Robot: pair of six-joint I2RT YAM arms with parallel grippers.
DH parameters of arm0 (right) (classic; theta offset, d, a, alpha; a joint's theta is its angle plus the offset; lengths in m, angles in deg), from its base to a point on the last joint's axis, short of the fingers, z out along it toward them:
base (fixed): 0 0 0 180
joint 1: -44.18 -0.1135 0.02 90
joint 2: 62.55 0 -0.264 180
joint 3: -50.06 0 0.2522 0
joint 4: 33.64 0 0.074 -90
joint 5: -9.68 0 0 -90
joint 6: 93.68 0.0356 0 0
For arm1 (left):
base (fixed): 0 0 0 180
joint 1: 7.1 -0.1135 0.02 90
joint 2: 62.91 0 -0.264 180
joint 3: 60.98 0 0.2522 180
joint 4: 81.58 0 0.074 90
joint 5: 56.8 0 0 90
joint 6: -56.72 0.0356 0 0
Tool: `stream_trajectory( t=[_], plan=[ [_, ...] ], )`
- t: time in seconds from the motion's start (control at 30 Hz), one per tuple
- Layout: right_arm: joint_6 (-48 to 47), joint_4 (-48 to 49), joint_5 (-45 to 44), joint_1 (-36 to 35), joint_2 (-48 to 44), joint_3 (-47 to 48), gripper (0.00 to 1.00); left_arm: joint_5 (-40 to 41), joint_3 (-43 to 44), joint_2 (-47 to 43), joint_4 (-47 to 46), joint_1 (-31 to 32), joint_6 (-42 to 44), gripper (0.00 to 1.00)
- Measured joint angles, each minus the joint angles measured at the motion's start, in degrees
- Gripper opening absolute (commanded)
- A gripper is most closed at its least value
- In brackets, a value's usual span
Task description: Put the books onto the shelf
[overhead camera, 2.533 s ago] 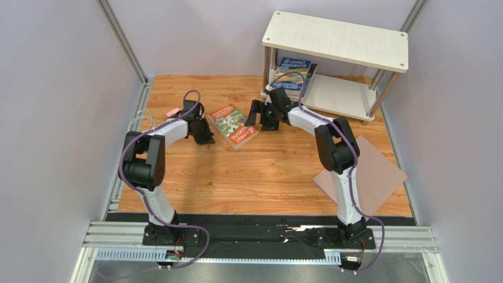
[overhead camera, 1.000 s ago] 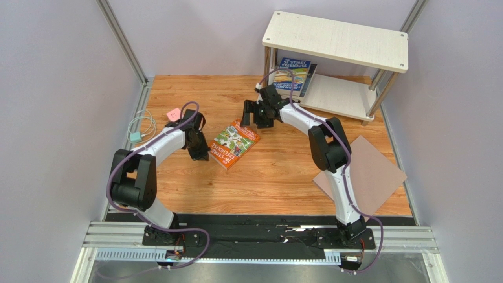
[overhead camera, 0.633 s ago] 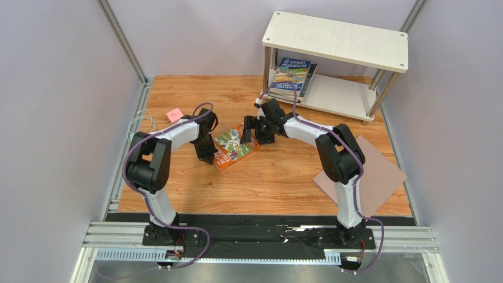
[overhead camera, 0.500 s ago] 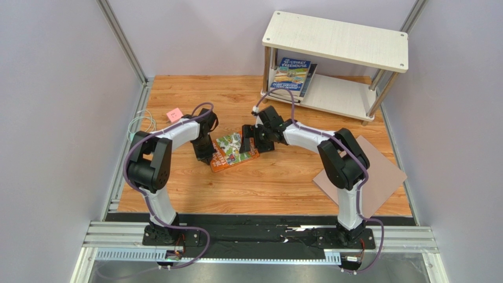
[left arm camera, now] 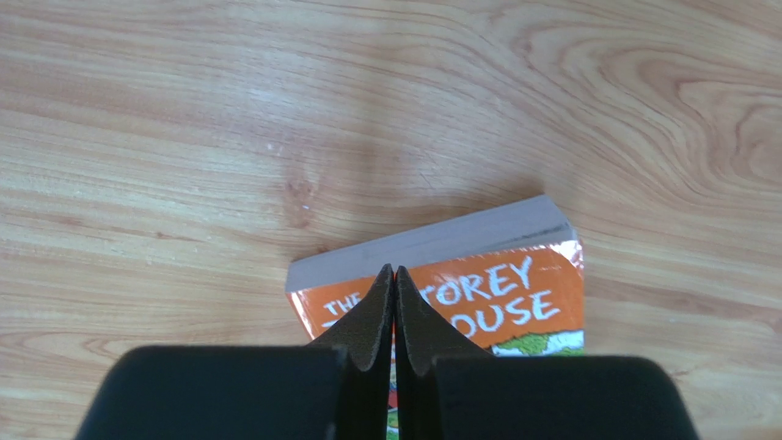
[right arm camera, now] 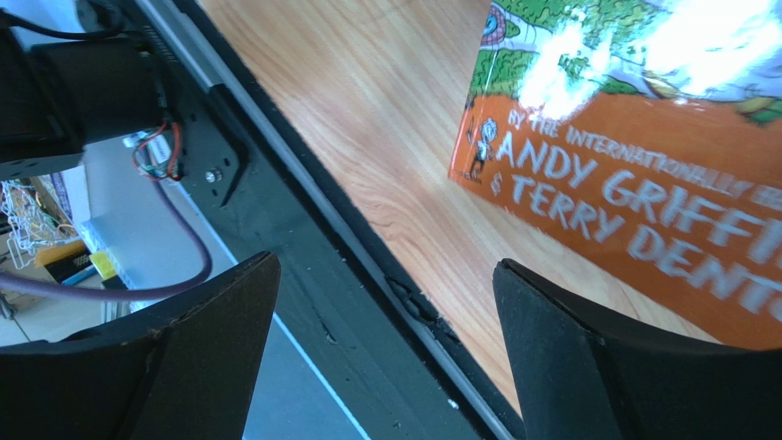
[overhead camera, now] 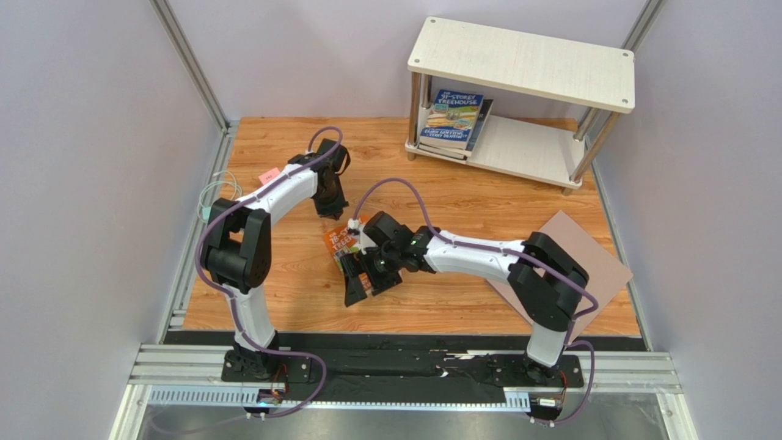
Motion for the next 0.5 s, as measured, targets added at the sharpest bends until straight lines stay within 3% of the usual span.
stream_trajectory(
  t=[0.13,0.27,0.5],
  plan=[
    [-1.09,-1.16,-1.55,2.84,-4.24,0.63,0.93,-0.66,-1.07,-3.13,-0.28,0.61,0.85,0.00],
    [-3.28,-2.93,-4.04,6.64,-6.71,2.51,0.94,-0.57,-5.64,-12.28,1.22,0.55,1.09,0.00],
    [-6.91,-4.48,-5.77,13.00,-4.94,4.59,0.94,-1.64,-15.15,-20.44,2.14,0.55,-1.55,0.00]
  ],
)
